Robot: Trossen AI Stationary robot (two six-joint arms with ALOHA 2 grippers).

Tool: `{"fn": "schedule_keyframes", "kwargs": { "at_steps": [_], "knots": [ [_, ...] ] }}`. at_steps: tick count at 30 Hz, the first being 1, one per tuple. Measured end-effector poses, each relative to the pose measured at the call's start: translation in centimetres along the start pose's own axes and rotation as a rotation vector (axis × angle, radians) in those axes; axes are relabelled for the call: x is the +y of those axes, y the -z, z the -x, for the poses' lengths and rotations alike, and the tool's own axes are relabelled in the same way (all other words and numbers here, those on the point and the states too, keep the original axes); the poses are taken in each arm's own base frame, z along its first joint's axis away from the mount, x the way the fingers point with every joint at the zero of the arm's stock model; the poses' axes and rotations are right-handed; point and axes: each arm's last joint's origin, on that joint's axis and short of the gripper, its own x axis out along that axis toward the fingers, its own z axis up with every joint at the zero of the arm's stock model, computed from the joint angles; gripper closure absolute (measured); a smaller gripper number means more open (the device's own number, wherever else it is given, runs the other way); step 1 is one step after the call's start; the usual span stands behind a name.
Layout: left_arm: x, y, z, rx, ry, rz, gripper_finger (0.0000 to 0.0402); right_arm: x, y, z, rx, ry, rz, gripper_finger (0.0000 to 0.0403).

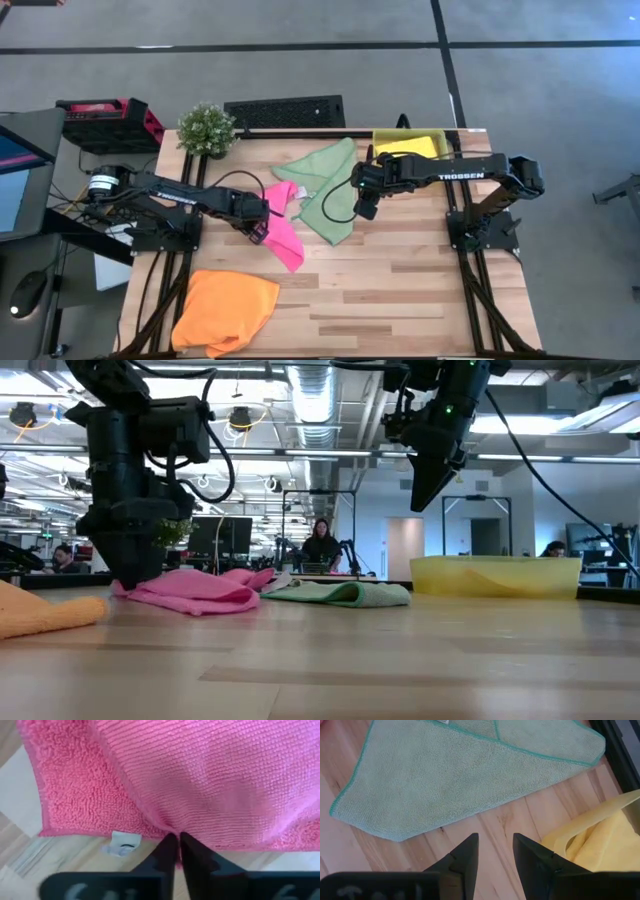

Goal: Fold microfiber towels
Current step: Fold the pink towel

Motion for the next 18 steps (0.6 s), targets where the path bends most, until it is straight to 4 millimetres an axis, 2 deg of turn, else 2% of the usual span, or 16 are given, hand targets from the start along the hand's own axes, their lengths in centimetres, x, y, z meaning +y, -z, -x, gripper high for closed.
{"fn": "schedule_keyframes", "kwargs": {
  "at_steps": [7, 12, 18],
  "knots": [
    [-1.2, -1.0, 1.2, -0.055, 0.032, -0.067, 0.0398, 0.0, 0.0, 0.0, 0.000, 0.000, 0.001, 0.0258],
    [-2.4, -2.1, 3.3, -0.108, 0.029, -0.156, 0.0400, 0.5, 0.1, 0.1, -0.004, -0.006, 0.015, 0.0258],
    [-4.0, -2.8, 6.3, -0.177, -0.014, -0.370, 0.0401, 1.4, -0.6, 0.4, -0.096, -0.035, 0.049, 0.0258]
  ]
}}
